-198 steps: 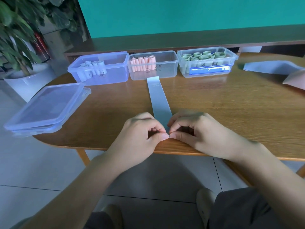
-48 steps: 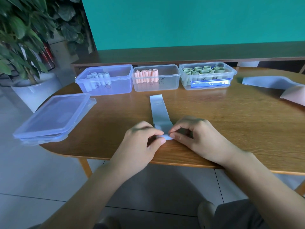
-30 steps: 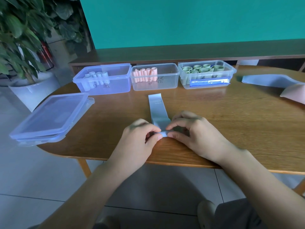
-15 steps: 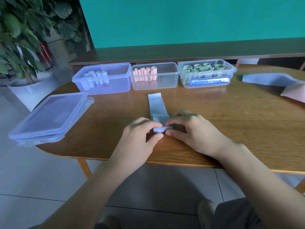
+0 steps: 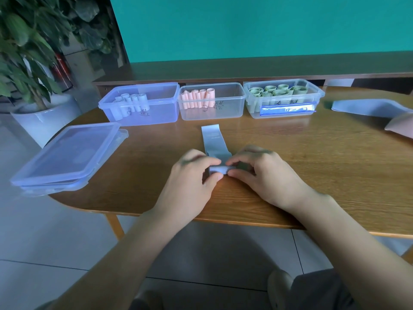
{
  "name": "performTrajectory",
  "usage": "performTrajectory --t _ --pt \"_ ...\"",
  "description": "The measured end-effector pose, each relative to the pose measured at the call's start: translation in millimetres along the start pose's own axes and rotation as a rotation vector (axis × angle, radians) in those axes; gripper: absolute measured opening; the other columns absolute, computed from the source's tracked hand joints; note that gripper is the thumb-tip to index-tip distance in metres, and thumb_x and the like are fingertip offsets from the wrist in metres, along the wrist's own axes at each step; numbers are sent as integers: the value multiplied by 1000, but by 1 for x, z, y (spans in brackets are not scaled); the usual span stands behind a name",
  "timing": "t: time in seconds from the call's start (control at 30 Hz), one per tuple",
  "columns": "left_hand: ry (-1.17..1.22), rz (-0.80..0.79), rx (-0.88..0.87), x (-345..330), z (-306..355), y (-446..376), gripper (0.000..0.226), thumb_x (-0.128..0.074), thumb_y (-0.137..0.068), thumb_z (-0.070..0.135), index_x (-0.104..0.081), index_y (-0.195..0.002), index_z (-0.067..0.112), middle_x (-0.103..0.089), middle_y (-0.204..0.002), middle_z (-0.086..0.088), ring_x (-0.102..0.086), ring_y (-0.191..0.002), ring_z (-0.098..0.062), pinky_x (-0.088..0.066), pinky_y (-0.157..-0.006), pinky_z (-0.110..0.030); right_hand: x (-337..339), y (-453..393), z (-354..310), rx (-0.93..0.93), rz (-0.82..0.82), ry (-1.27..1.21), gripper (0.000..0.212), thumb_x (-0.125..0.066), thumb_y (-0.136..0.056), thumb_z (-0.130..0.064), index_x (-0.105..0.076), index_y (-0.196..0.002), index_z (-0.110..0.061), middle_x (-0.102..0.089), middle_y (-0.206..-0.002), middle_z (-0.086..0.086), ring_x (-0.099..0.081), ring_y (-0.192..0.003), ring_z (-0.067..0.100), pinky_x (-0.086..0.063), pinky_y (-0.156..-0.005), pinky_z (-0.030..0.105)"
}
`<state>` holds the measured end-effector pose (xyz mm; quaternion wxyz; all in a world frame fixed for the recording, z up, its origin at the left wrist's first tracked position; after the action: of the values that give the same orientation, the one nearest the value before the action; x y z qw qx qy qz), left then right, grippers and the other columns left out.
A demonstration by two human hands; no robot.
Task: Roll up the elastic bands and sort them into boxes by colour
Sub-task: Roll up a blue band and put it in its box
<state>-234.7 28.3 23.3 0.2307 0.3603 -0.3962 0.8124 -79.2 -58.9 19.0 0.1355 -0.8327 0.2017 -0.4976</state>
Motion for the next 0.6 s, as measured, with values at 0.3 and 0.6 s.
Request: performTrajectory --t 0.3,0.6 --pt "2 -14 -10 -1 -2 -7 23 -75 -87 25 -72 -110 26 -64 -105 14 -47 -88 1 -33 -77 -5 -2 -4 1 -47 -62 76 25 -65 -95 -39 -69 -119 -33 -56 -113 -17 -51 -86 7 -52 -81 40" --pt "23 -55 40 -5 -5 -11 15 -71 -91 23 -68 -105 27 -63 -103 14 -49 -93 -2 -32 -76 -13 -3 -3 2 -36 19 40 21 -70 -93 -32 -70 -114 -31 -63 -108 -15 -55 -83 2 -54 -78 39"
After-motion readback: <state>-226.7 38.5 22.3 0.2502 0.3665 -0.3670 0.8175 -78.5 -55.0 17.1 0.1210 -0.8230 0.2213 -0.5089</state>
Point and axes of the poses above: each hand's wrist, its own y-axis away from the middle knuckle, its own x-axis out of the back of the hand, z = x × y, the point moved 5 cm from there along -y, towards the middle knuckle
